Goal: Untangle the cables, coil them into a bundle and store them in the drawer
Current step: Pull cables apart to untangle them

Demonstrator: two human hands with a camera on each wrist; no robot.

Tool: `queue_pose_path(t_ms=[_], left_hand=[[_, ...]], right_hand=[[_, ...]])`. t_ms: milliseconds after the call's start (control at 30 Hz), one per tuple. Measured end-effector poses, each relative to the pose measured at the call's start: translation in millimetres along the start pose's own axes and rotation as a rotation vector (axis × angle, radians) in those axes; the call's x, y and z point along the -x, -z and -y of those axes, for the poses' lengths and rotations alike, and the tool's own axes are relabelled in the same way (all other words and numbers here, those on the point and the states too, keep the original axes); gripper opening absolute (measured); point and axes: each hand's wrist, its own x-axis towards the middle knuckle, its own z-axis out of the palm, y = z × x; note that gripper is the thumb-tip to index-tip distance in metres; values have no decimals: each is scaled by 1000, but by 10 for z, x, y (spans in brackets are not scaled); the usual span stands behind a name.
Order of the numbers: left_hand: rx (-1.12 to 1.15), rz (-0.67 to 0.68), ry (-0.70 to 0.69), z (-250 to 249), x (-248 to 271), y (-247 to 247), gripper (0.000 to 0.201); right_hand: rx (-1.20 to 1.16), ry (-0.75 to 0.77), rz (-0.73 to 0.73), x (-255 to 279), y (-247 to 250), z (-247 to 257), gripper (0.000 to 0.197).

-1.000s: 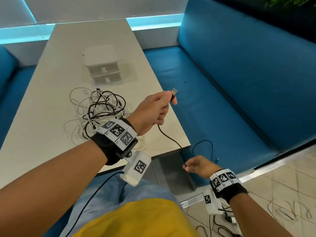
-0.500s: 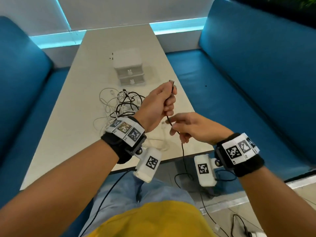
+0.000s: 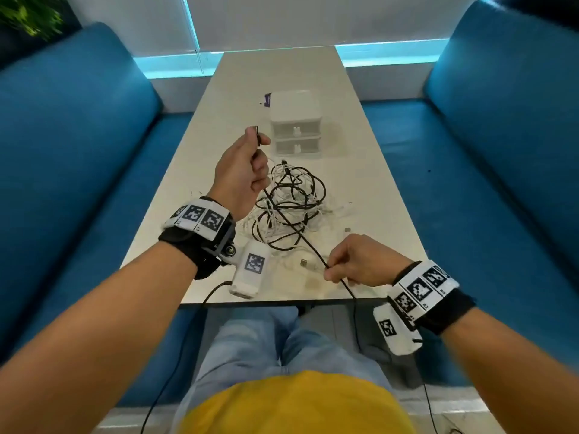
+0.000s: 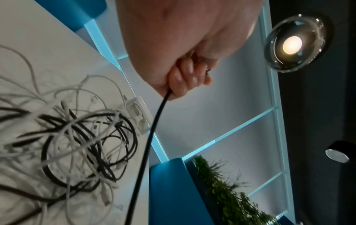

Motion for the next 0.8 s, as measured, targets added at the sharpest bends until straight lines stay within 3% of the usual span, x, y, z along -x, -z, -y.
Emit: queue_pose_path(t_ms=[167, 300, 367, 467, 600, 800], left_hand=[[-28, -67, 36, -39, -40, 359, 31], [-67, -109, 61, 2, -34, 522, 31], [-110, -113, 80, 31, -45, 563, 32], [-225, -116, 118, 114, -35, 579, 25], [-558, -94, 129, 329, -57, 547, 13], [-777, -71, 290, 680, -226, 580, 11]], right_hand=[[-9, 87, -114, -255, 179, 281, 19], [-27, 222, -453, -559, 458, 606, 14], [-26, 274, -529, -741, 539, 802, 18], [148, 329, -418, -1026, 516, 983, 23], [479, 133, -210, -1283, 383, 884, 19], [401, -16, -65, -1132, 403, 530, 14]])
